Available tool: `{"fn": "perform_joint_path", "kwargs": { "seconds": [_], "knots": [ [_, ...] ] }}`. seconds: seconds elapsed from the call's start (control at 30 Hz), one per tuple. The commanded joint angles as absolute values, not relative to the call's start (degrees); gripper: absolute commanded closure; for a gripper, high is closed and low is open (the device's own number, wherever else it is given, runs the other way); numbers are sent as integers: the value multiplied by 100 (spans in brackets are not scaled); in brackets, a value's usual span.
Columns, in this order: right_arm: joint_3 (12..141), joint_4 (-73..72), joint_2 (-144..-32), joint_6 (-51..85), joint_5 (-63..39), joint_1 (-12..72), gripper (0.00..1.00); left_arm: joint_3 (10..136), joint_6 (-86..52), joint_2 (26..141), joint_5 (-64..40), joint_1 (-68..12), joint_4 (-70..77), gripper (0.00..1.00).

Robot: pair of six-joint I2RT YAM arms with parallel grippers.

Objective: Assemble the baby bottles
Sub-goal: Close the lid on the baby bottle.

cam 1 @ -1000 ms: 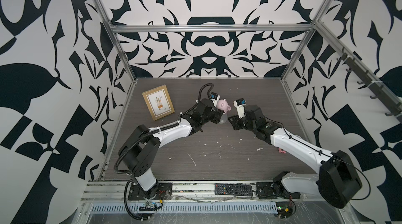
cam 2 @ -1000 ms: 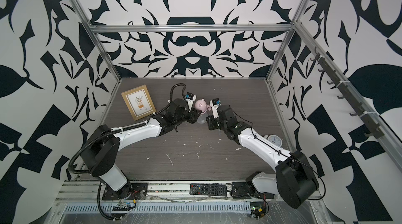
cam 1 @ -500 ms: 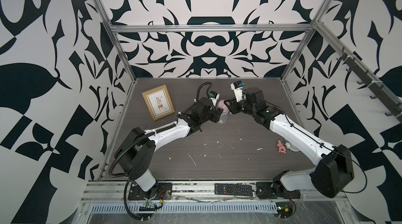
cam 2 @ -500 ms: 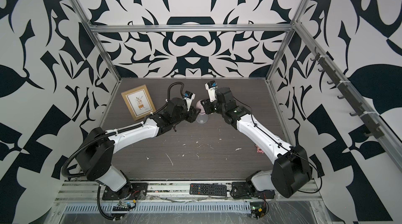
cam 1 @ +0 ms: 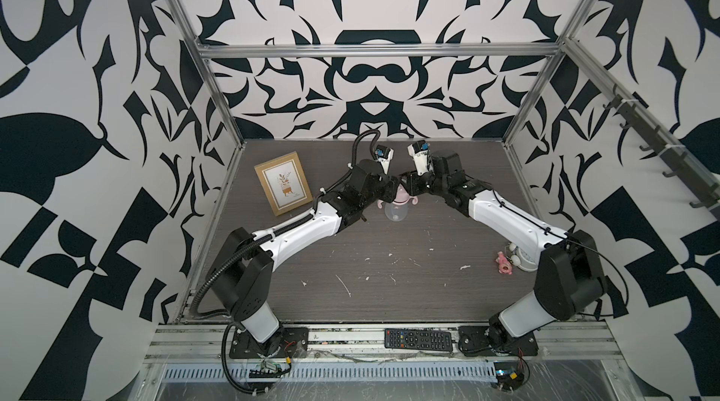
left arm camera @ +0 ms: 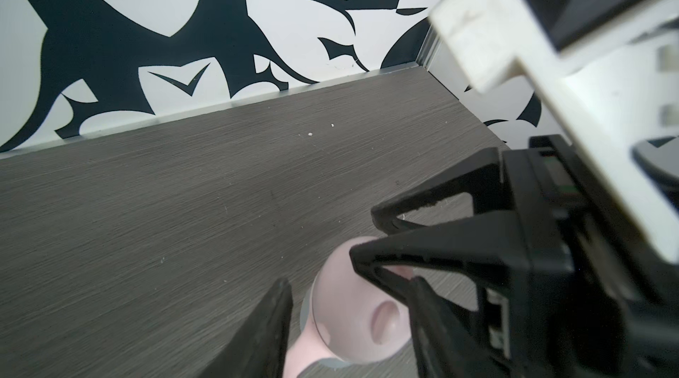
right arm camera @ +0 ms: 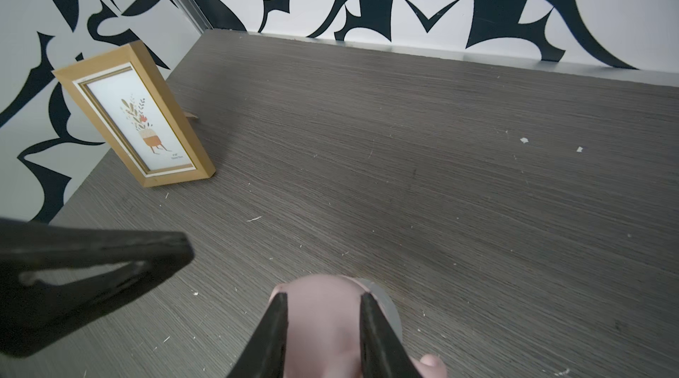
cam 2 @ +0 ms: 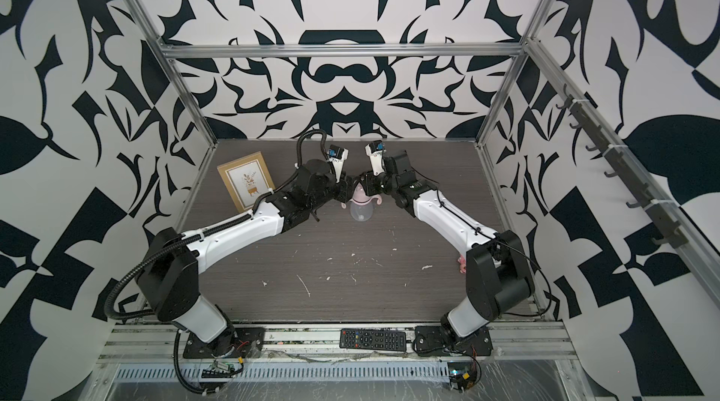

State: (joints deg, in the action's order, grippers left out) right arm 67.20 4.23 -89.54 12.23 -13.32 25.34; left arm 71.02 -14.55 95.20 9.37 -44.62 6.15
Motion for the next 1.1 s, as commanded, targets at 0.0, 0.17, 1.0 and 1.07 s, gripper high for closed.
{"fn": "perform_joint_path", "kwargs": {
  "seconds": [0.0,0.17,1.0,1.07],
  "knots": [
    [6609,64,-8820,1318,-1383,2542,67,7316,-1568,9823,1122,-4440,484,47],
    [6346,-133,-8855,1383,-1279,2544,69,7381,-1734,10058,1254,-4441,439,49],
    [5164,-323,-9090,1434,-494,2872,73,6715,-1980,10195,993,-4457,551,53],
    [5159,-247,-9104,1407,-441,2873,72,6636,-2018,10181,998,-4464,571,54]
  ]
}}
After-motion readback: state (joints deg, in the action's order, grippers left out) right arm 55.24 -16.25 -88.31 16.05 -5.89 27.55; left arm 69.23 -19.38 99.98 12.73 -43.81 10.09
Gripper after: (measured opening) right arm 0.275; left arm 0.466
